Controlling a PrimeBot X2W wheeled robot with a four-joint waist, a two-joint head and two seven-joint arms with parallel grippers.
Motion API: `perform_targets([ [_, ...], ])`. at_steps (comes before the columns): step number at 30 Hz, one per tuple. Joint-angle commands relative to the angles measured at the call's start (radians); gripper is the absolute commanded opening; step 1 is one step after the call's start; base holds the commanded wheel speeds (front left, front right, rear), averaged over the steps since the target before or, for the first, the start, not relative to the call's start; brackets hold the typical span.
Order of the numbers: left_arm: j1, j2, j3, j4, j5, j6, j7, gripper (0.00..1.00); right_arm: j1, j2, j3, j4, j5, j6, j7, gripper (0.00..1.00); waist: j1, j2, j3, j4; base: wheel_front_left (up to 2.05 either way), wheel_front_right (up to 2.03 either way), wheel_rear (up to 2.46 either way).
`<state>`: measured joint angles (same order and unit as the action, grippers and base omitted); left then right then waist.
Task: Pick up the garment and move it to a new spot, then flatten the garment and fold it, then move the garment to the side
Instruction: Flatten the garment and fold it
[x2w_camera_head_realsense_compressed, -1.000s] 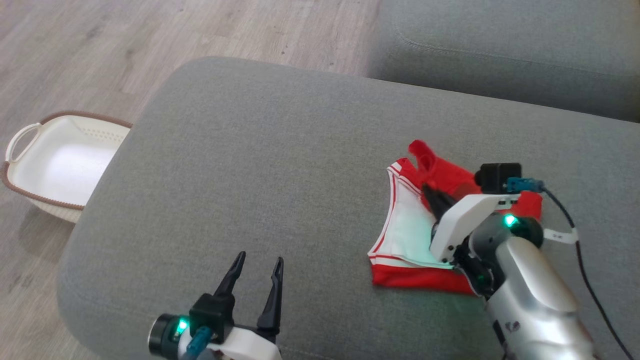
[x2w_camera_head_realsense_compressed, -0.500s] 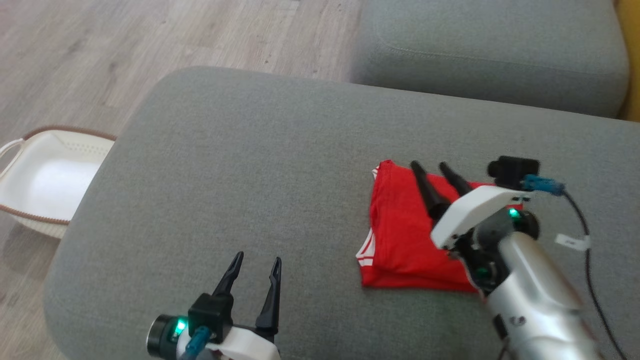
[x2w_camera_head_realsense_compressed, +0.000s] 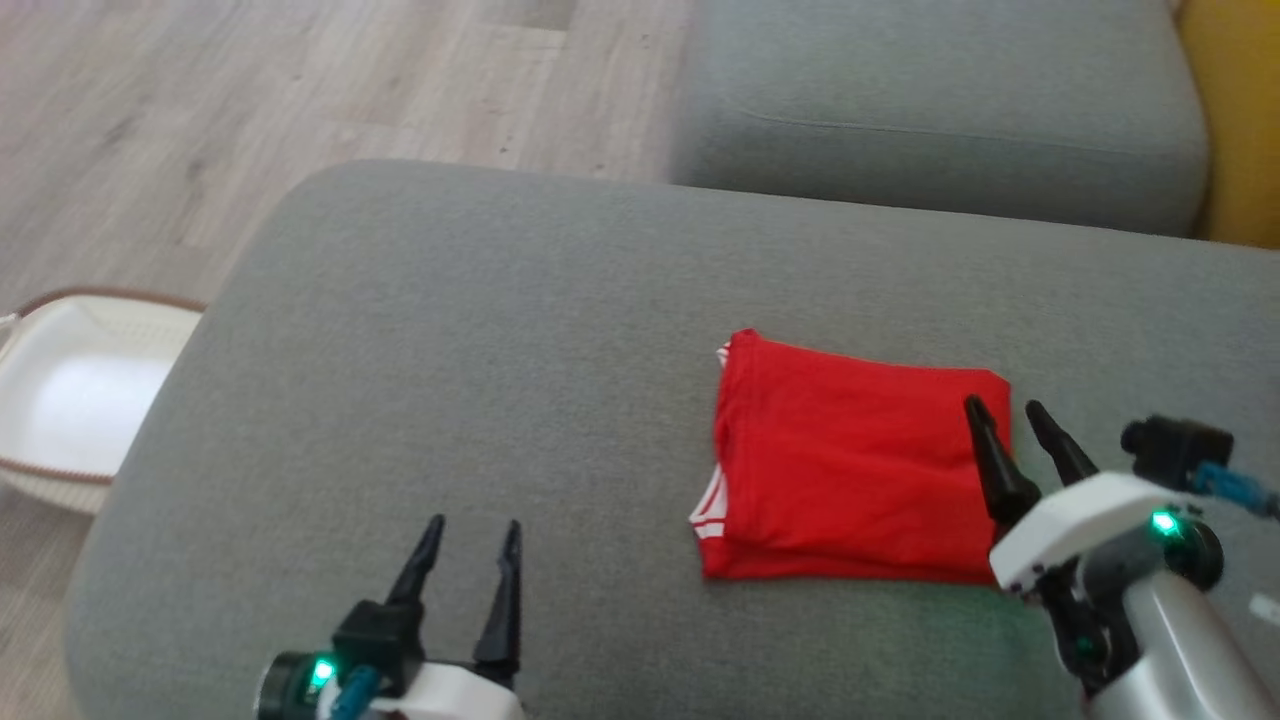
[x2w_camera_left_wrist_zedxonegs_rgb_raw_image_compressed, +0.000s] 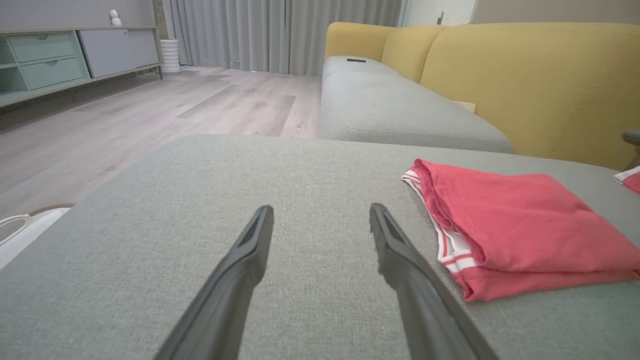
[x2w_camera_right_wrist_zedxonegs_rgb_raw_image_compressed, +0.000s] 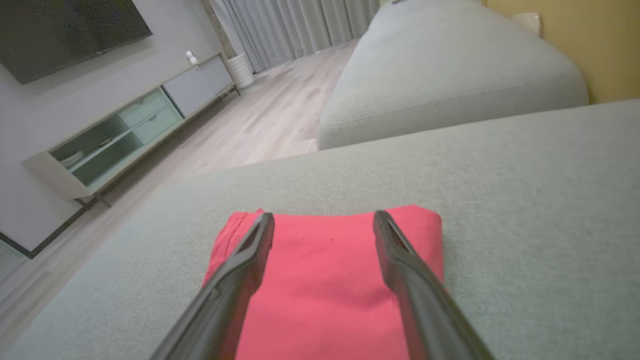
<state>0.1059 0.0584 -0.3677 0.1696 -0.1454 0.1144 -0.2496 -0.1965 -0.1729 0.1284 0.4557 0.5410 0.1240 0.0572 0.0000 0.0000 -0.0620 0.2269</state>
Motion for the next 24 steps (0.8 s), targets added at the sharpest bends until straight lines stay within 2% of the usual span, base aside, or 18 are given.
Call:
perform_targets([
  [1,-0.031,-0.007,0.046,-0.039,-0.011,0.001,-0.012,1.00,-0.014,-0.019,0.021,-0.055,-0.014,0.007,-0.025,1.00,0.0000,0.0000,-0.004,-0.021,0.00,0.00,0.00],
  [8,-0.005,-0.008,0.097,-0.056,-0.015,0.001,-0.012,1.00,0.102,-0.029,0.056,-0.130,-0.084,0.007,-0.150,1.00,0.0000,0.0000,-0.026,-0.092,0.00,0.00,0.00],
  [14,0.015,-0.008,0.124,-0.064,-0.014,-0.002,-0.012,1.00,0.176,0.006,0.030,-0.118,-0.163,0.007,-0.279,1.00,0.0000,0.0000,-0.044,-0.126,0.00,0.00,0.00],
  [20,0.040,-0.008,0.135,-0.066,-0.009,-0.012,-0.012,1.00,0.252,0.055,0.003,-0.105,-0.288,0.007,-0.317,1.00,0.0000,0.0000,-0.068,-0.146,0.00,0.00,0.00],
  [24,0.059,-0.008,0.139,-0.061,-0.003,-0.019,-0.012,1.00,0.293,0.084,-0.017,-0.144,-0.350,0.007,-0.318,1.00,0.0000,0.0000,-0.082,-0.155,0.00,0.00,0.00],
])
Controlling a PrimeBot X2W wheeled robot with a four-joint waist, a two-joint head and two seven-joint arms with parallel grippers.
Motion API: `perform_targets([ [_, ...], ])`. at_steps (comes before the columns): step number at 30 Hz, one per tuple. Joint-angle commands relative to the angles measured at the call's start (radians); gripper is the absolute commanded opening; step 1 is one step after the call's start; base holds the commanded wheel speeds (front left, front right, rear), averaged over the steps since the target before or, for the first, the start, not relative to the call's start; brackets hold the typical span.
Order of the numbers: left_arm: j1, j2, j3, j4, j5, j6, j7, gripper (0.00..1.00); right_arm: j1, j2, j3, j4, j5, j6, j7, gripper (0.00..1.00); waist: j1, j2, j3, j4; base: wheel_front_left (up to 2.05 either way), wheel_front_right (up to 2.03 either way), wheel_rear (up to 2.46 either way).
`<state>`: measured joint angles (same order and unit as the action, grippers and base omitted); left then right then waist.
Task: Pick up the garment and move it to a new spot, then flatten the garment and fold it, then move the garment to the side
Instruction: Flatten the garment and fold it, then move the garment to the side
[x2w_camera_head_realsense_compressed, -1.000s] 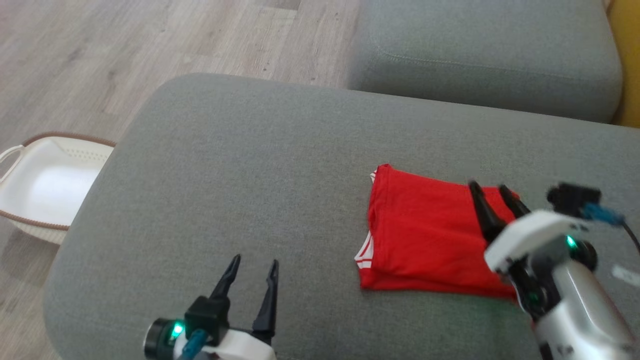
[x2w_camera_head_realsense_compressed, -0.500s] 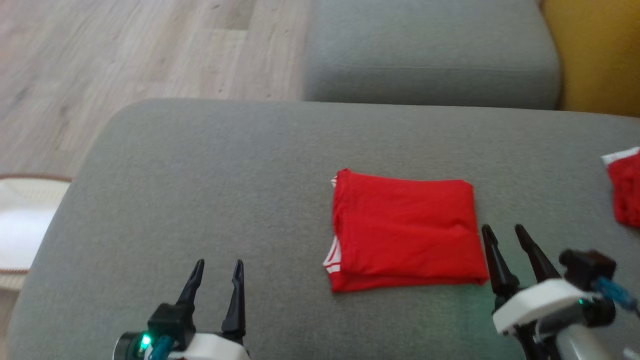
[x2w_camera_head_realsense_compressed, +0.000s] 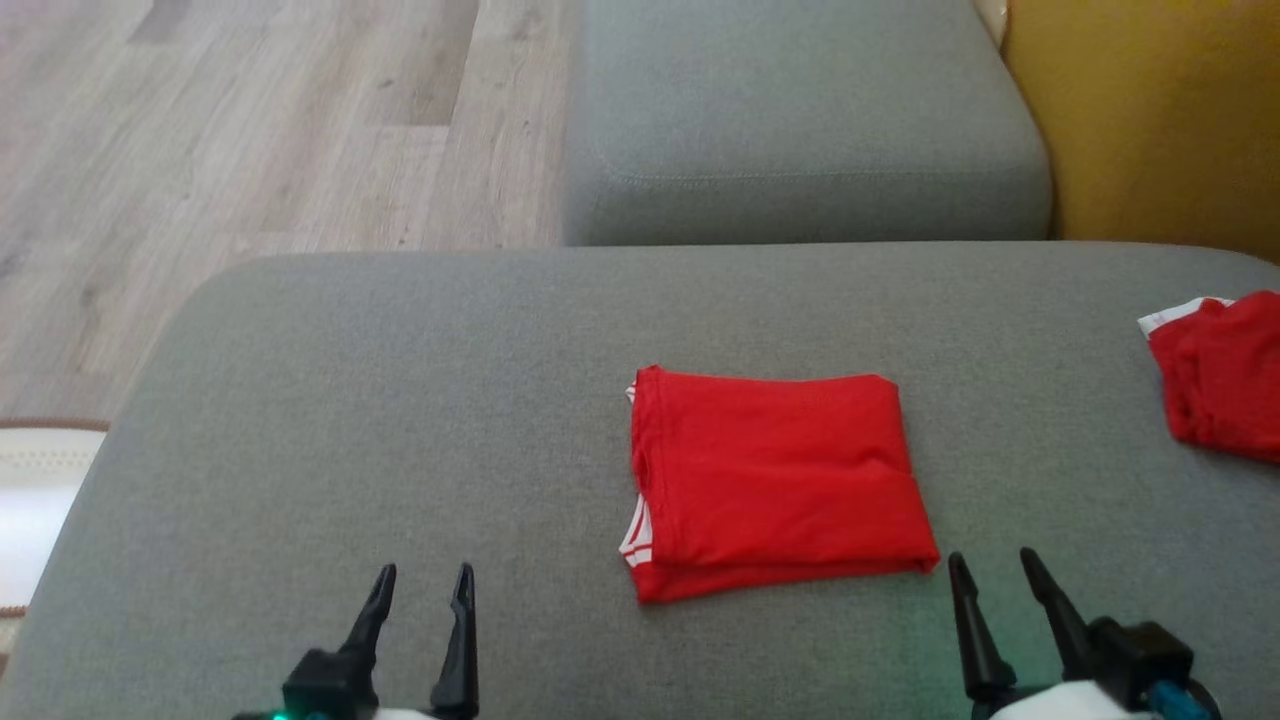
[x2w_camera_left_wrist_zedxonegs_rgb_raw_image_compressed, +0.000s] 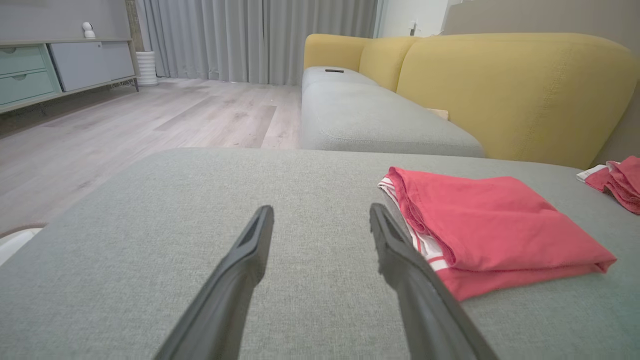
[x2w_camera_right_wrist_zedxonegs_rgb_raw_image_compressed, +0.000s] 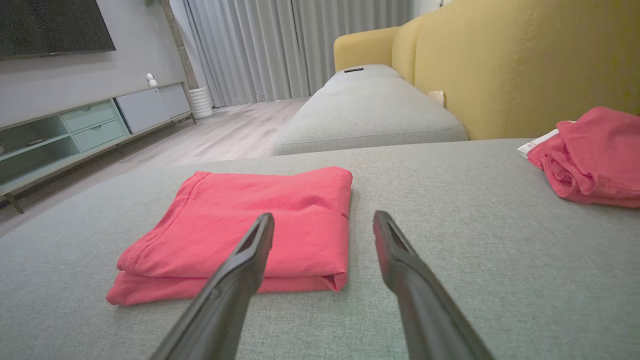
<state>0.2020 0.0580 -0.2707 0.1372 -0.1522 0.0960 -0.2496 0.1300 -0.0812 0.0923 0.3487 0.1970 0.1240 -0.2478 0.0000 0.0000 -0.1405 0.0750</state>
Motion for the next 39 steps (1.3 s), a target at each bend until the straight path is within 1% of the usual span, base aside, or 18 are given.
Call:
perform_targets([
  [1,-0.032,-0.008,0.044,-0.027,0.005,-0.002,-0.012,1.00,-0.024,-0.001,0.018,-0.044,-0.015,0.007,-0.013,1.00,0.0000,0.0000,-0.007,-0.006,0.00,0.00,0.00],
  [12,-0.017,-0.008,0.051,-0.007,0.008,-0.007,-0.012,1.00,0.002,0.024,0.008,-0.069,-0.073,0.007,-0.014,1.00,0.0000,0.0000,-0.019,-0.016,0.00,0.00,0.00],
  [28,-0.014,-0.008,0.047,0.005,0.007,-0.008,-0.012,1.00,0.015,0.030,0.007,-0.078,-0.083,0.007,-0.014,1.00,0.0000,0.0000,-0.025,-0.014,0.00,0.00,0.00],
  [35,-0.017,-0.008,0.037,0.004,0.002,-0.006,-0.012,1.00,0.018,0.031,-0.001,-0.080,-0.076,0.007,-0.014,1.00,0.0000,0.0000,-0.015,-0.004,0.00,0.00,0.00],
  [39,-0.028,-0.008,0.019,0.002,0.001,-0.004,-0.012,1.00,0.002,0.031,-0.006,-0.074,-0.078,0.007,-0.014,1.00,0.0000,0.0000,0.003,0.014,0.00,0.00,0.00],
])
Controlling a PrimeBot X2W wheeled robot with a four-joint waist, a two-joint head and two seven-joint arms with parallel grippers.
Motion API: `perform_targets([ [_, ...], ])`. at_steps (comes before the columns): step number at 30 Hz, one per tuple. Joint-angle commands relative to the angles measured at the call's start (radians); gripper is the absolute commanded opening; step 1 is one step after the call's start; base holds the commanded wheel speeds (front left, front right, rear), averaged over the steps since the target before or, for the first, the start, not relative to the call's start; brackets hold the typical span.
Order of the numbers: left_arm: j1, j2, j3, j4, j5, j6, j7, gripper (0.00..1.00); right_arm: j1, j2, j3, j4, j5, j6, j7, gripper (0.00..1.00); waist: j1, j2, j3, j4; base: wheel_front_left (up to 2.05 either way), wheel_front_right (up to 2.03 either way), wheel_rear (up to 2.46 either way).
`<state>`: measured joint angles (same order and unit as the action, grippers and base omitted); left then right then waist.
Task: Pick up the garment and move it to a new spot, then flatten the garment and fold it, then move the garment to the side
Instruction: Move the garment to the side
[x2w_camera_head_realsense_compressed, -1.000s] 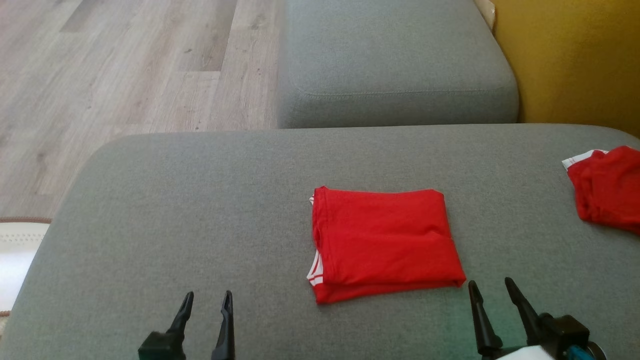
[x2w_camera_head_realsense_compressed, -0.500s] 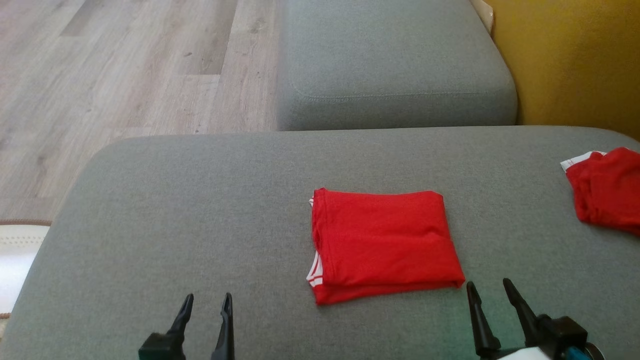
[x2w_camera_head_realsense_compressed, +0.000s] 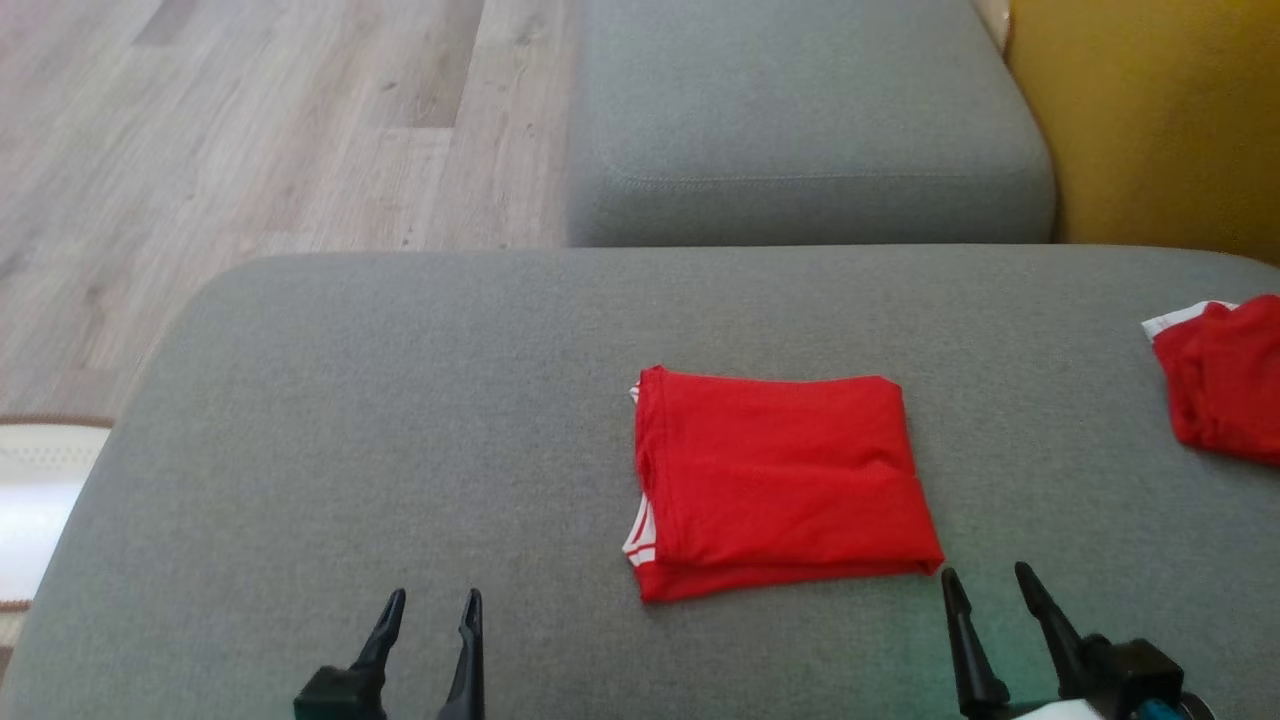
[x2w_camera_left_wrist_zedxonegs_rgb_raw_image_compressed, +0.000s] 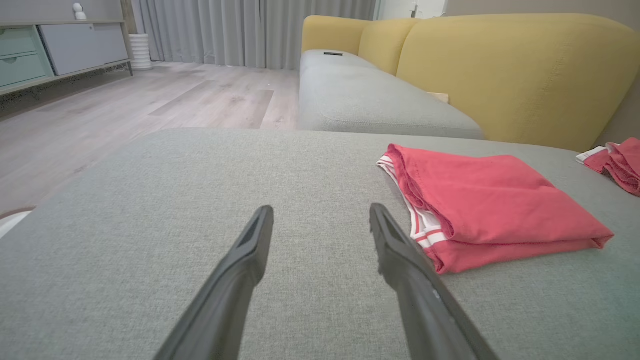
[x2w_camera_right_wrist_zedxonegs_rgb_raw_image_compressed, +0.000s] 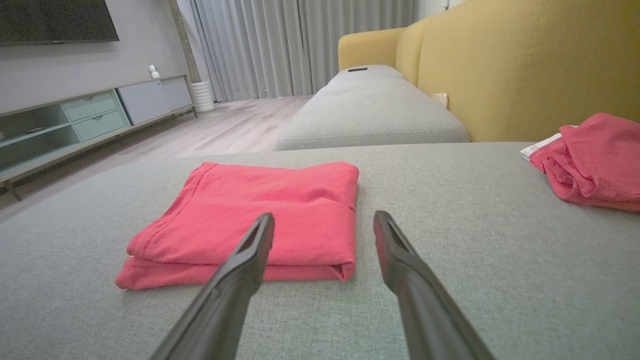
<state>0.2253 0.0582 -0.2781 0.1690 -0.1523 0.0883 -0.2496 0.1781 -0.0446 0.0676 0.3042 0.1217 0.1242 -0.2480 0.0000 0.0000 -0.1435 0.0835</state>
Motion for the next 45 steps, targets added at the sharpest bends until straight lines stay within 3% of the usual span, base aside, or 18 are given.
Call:
perform_targets([
  [1,-0.055,-0.008,0.023,-0.030,0.001,0.004,-0.012,1.00,-0.053,-0.006,0.015,-0.027,-0.002,0.007,-0.014,1.00,0.0000,0.0000,0.011,0.011,0.00,0.00,0.00],
  [5,-0.065,-0.008,0.005,-0.029,-0.002,0.006,-0.012,1.00,-0.089,-0.007,-0.009,0.007,0.017,0.007,-0.014,1.00,0.0000,0.0000,0.026,0.029,0.00,0.00,0.00],
  [10,-0.067,-0.008,-0.012,-0.018,-0.012,0.010,-0.012,1.00,-0.188,-0.013,-0.039,0.160,0.106,0.007,0.004,1.00,0.0000,0.0000,0.032,0.041,0.00,0.00,0.00],
  [15,-0.088,-0.008,-0.031,-0.015,-0.015,0.010,-0.012,1.00,-0.332,-0.060,-0.031,0.293,0.174,0.007,0.082,1.00,0.0000,0.0000,0.059,0.057,0.00,0.00,0.00],
  [27,-0.136,-0.008,-0.067,-0.009,-0.032,0.015,-0.012,1.00,-0.535,-0.168,0.092,0.473,0.349,0.007,0.319,1.00,0.0000,0.0000,0.128,0.099,0.00,0.00,0.00],
  [35,-0.167,-0.008,-0.081,-0.009,-0.047,0.025,-0.012,1.00,-0.597,-0.209,0.163,0.541,0.421,0.007,0.349,0.94,0.0000,0.0000,0.167,0.112,0.00,0.00,0.00],
  [38,-0.176,-0.008,-0.082,-0.009,-0.046,0.027,-0.012,1.00,-0.623,-0.211,0.189,0.567,0.444,0.007,0.351,0.81,0.0000,0.0000,0.178,0.111,0.00,0.00,0.00],
  [42,-0.188,-0.008,-0.084,-0.006,-0.043,0.026,-0.012,1.00,-0.644,-0.211,0.233,0.614,0.470,0.007,0.389,0.31,0.0000,0.0000,0.189,0.111,0.00,0.00,0.00],
  [43,-0.191,-0.008,-0.084,-0.006,-0.043,0.026,-0.012,1.00,-0.647,-0.213,0.249,0.620,0.477,0.007,0.402,0.09,0.0000,0.0000,0.192,0.110,0.00,0.00,0.00],
  [44,-0.193,-0.008,-0.083,-0.008,-0.043,0.027,-0.012,1.00,-0.651,-0.216,0.260,0.622,0.483,0.007,0.405,0.00,0.0000,0.0000,0.196,0.106,0.00,0.00,0.00],
  [45,-0.194,-0.008,-0.081,-0.010,-0.043,0.030,-0.012,1.00,-0.657,-0.224,0.267,0.623,0.485,0.007,0.397,0.00,0.0000,0.0000,0.199,0.101,0.00,0.00,0.00],
])
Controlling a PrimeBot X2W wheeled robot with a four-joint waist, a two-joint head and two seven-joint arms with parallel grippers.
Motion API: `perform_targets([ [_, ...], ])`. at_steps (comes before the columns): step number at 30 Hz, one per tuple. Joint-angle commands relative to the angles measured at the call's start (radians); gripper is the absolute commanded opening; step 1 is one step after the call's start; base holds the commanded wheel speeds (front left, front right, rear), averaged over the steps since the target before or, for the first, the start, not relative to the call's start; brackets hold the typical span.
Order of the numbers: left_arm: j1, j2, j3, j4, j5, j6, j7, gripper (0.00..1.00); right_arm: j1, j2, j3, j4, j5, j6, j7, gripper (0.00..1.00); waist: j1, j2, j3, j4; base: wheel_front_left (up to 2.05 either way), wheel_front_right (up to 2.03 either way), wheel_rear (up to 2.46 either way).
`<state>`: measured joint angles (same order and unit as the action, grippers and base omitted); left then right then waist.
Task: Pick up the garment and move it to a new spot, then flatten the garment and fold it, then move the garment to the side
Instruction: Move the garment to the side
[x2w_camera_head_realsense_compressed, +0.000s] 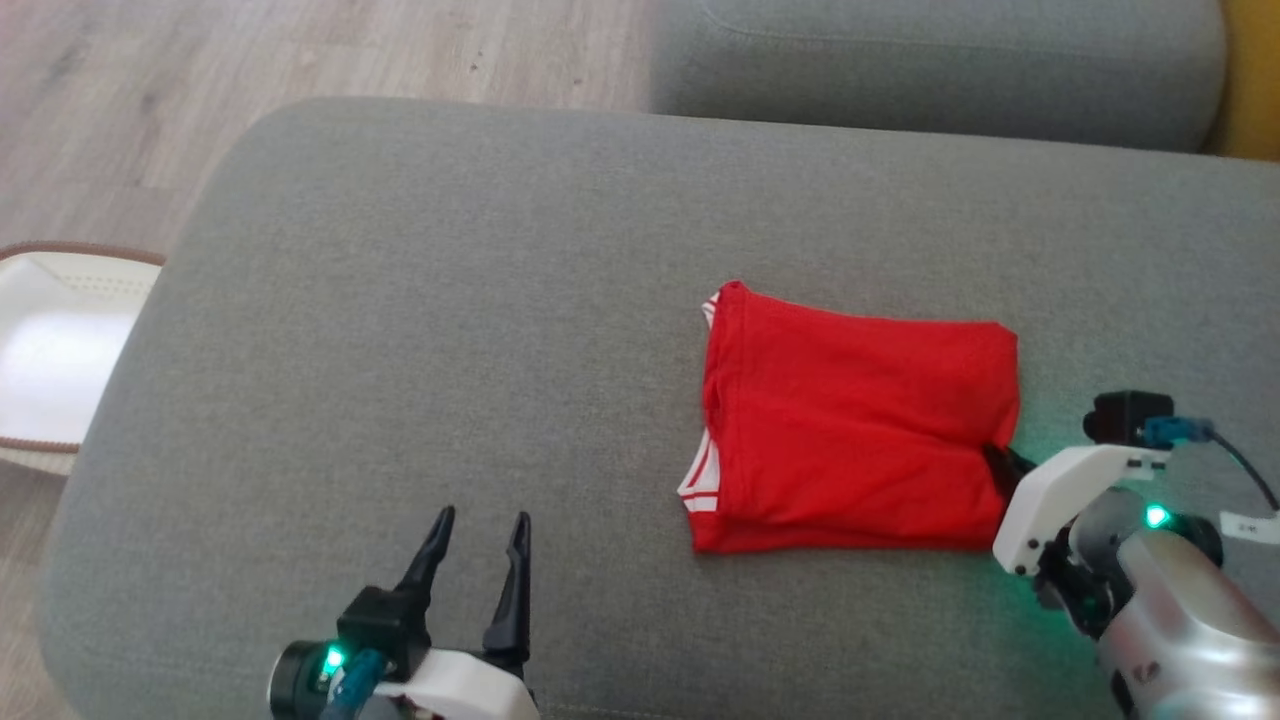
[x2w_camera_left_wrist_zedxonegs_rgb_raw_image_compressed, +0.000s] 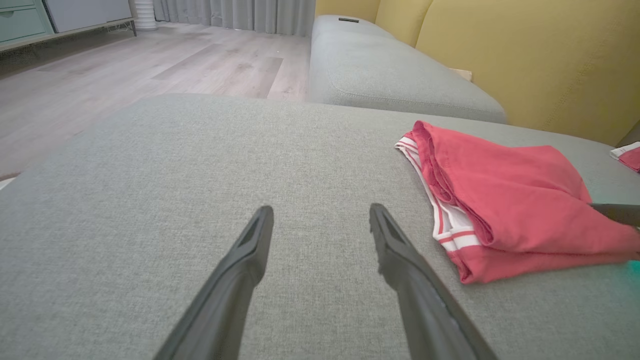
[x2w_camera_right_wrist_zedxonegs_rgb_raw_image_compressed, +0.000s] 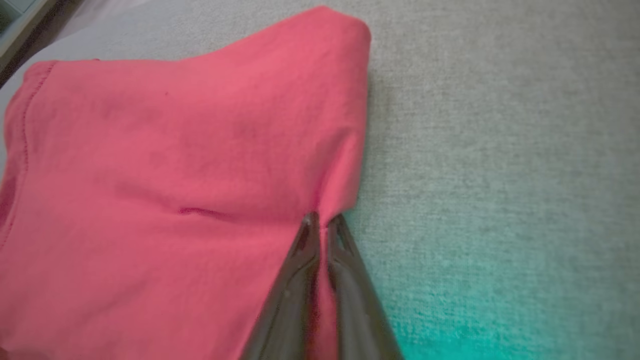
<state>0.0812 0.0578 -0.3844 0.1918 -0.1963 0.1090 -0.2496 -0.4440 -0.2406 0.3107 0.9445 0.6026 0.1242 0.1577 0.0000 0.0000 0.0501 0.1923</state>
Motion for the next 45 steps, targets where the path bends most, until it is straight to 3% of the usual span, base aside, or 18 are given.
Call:
perform_targets([
  [1,-0.050,-0.008,0.027,-0.036,0.001,0.010,-0.012,1.00,-0.041,-0.037,0.029,-0.015,0.004,0.007,-0.020,0.00,0.0000,0.0000,0.010,-0.014,0.00,0.00,0.00],
  [7,-0.064,-0.008,0.023,-0.049,-0.005,0.011,-0.012,1.00,-0.103,-0.125,0.052,0.000,-0.033,0.007,-0.071,0.00,0.0000,0.0000,0.052,-0.080,0.00,0.00,0.00],
  [13,-0.117,-0.008,0.008,-0.074,-0.011,0.014,-0.012,1.00,-0.215,-0.255,0.031,0.000,-0.099,0.007,-0.103,0.00,0.0000,0.0000,0.133,-0.174,0.00,0.00,0.00],
  [24,-0.252,-0.008,-0.003,-0.081,0.004,0.002,-0.012,1.00,-0.436,-0.395,-0.116,0.047,-0.241,0.007,-0.146,0.00,0.0000,0.0000,0.269,-0.282,0.00,0.00,0.00],
  [32,-0.321,-0.008,-0.012,-0.077,0.011,-0.008,-0.012,1.00,-0.532,-0.475,-0.230,0.102,-0.345,0.007,-0.163,0.00,0.0000,0.0000,0.339,-0.301,0.00,0.00,0.00],
  [33,-0.325,-0.008,-0.014,-0.075,0.010,-0.010,-0.012,1.00,-0.535,-0.479,-0.238,0.108,-0.364,0.007,-0.170,0.29,0.0000,0.0000,0.341,-0.300,0.00,0.00,0.00],
  [34,-0.327,-0.008,-0.015,-0.072,0.010,-0.012,-0.012,1.00,-0.535,-0.477,-0.245,0.112,-0.379,0.007,-0.180,1.00,0.0000,0.0000,0.340,-0.300,0.00,0.00,0.00],
  [39,-0.319,-0.008,-0.012,-0.052,-0.001,-0.009,-0.012,1.00,-0.486,-0.417,-0.261,0.122,-0.481,0.007,-0.243,1.00,0.0000,0.0000,0.281,-0.281,0.00,0.00,0.00],
  [42,-0.287,-0.008,0.006,-0.045,-0.033,0.005,-0.012,1.00,-0.424,-0.316,-0.283,0.107,-0.487,0.007,-0.307,1.00,0.0000,0.0000,0.213,-0.266,0.00,0.00,0.00],
  [45,-0.237,-0.008,0.036,-0.037,-0.046,0.014,-0.012,1.00,-0.301,-0.176,-0.266,0.072,-0.440,0.007,-0.371,1.00,0.0000,0.0000,0.123,-0.240,0.00,0.00,0.00],
])
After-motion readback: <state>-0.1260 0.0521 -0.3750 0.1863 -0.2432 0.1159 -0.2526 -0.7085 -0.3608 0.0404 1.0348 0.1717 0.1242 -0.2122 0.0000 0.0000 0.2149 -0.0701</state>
